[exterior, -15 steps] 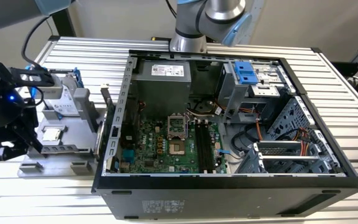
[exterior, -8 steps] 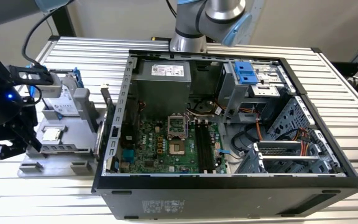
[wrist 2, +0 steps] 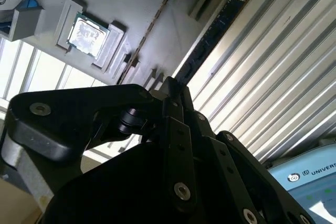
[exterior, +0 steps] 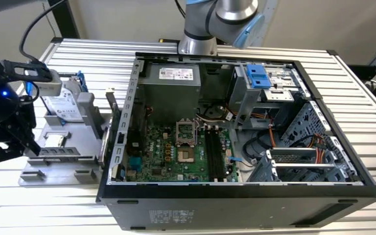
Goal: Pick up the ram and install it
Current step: 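Pick up the ram and move it above insertion slot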
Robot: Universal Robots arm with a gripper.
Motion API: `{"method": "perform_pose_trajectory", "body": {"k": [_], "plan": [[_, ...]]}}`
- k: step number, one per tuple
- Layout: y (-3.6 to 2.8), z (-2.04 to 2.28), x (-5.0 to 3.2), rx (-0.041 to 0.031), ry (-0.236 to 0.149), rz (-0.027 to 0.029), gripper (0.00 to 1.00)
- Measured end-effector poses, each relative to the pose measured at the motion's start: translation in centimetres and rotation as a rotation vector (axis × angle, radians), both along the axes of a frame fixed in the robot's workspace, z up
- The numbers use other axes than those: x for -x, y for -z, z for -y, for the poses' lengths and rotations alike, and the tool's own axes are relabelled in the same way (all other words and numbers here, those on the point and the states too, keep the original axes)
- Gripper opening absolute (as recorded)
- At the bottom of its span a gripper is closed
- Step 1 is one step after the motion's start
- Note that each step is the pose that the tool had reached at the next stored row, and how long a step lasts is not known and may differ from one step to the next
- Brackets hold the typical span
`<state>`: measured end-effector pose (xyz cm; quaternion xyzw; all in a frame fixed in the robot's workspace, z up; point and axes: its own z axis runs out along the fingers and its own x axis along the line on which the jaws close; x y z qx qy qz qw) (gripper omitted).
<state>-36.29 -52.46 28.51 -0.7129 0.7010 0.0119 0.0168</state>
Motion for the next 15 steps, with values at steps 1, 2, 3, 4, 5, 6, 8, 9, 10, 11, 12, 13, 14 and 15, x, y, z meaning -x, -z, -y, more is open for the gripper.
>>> {"method": "perform_pose_trajectory", "body": {"k": [1,2,3,4,5,6,8,9,10,11,12,13,14,15], "plan": [[-0.15,0.0,0.0,0.0001,-0.001,0.0,0.0],[-0.3,0.0,0.0,0.0,-0.002,0.0,0.0],[-0.44,0.0,0.0,0.0,-0.005,0.0,0.0],[-0.56,0.0,0.0,0.0,-0.009,0.0,0.0],[-0.66,0.0,0.0,0.0,-0.012,0.0001,0.0],[-0.75,0.0,0.0,0.0,-0.013,0.0,0.0],[-0.96,0.01,-0.01,0.0,-0.013,0.0,0.0],[-1.1,0.01,-0.01,0.0,-0.013,0.0,0.0],[-1.25,0.01,-0.01,0.0,-0.013,0.0,0.0],[-1.41,0.0,0.0,0.0,-0.013,-0.0001,0.0],[-1.57,0.0,0.0,0.0,-0.013,0.0,0.0],[-1.72,0.0,0.0,0.0,-0.013,0.0,0.0],[-1.87,0.0,0.0,0.0,-0.013,0.0,0.0],[-2.01,0.0,0.0,-0.0001,-0.013,0.0001,0.0]]}}
